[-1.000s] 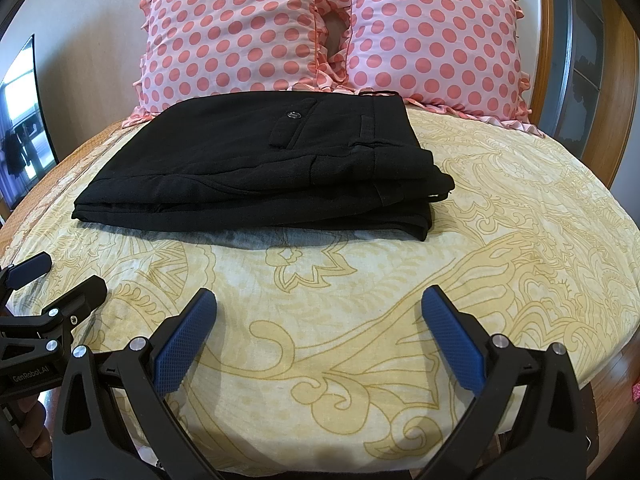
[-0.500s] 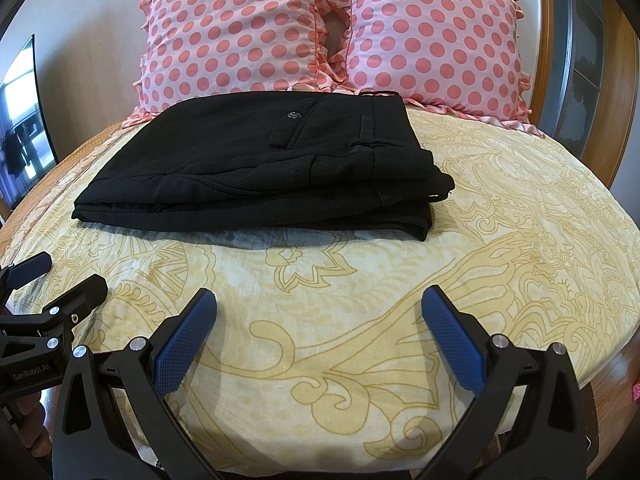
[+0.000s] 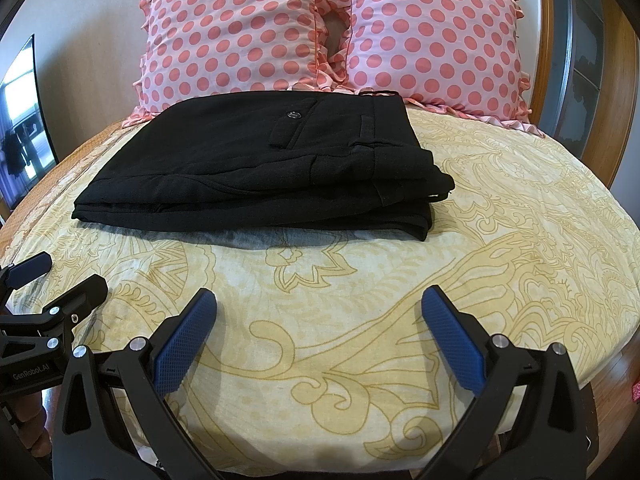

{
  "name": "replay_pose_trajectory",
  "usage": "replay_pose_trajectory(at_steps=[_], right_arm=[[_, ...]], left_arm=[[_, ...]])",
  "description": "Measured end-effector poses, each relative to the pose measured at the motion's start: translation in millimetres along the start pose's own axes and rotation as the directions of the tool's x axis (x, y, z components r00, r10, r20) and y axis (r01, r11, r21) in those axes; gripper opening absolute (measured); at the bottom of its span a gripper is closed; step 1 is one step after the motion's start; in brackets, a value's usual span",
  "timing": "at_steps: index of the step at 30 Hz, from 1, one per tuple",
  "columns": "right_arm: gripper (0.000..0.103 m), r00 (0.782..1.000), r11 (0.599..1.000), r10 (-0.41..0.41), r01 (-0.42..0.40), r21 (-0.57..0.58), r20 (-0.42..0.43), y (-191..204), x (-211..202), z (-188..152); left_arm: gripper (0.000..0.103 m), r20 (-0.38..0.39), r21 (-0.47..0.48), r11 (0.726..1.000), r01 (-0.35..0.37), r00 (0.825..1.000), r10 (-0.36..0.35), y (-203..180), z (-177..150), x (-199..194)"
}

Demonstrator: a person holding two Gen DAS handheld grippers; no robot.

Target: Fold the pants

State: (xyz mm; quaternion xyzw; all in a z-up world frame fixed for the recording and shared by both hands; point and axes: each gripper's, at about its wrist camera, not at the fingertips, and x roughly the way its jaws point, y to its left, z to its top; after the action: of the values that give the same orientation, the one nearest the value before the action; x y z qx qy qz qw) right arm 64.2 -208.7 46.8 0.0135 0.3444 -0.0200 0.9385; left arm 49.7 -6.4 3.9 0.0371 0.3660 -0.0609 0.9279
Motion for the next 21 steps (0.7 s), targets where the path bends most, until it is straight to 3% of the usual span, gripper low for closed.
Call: replay_pose_trajectory(at_steps=[21], right_arm=[[0.102, 1.0, 1.0, -0.001, 0.001, 0.001, 0.001, 0.6, 0.1, -0.1]], left_arm=[[0.101, 0.006, -0.001, 1.0, -0.001, 1.0, 0.001, 0.7, 0.8, -0.3]])
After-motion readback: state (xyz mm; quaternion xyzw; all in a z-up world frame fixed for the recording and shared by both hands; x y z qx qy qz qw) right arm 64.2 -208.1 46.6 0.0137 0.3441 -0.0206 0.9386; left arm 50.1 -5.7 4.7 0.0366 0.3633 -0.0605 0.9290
